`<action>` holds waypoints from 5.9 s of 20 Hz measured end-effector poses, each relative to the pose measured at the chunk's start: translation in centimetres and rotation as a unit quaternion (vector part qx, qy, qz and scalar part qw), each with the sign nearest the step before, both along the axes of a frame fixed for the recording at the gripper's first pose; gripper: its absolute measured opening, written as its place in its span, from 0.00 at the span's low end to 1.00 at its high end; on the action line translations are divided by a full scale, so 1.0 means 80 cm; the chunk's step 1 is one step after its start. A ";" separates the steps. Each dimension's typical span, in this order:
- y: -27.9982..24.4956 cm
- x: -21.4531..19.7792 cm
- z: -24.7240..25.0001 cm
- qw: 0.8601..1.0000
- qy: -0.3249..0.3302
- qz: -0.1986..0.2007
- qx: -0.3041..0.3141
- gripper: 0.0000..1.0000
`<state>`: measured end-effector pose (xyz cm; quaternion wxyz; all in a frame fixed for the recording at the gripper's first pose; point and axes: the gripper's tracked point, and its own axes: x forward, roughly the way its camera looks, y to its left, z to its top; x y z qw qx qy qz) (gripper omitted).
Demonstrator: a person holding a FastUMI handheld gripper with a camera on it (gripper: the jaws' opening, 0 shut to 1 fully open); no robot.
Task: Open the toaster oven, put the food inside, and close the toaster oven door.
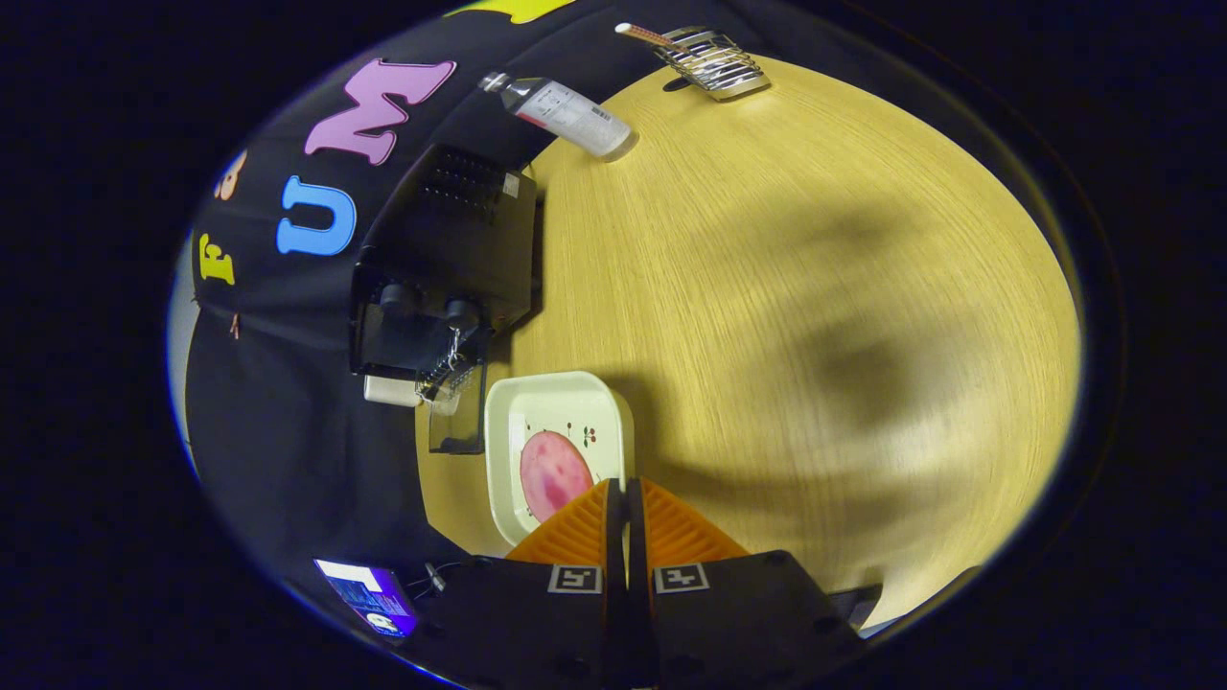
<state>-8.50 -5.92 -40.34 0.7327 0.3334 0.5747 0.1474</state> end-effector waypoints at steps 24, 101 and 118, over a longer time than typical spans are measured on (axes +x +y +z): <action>0.262 -0.001 0.096 0.991 -0.026 -0.119 0.046 0.05; 0.392 -0.087 -0.016 0.933 -0.127 0.170 -0.289 1.00; 0.380 0.002 -0.055 0.926 -0.128 0.090 -0.344 0.99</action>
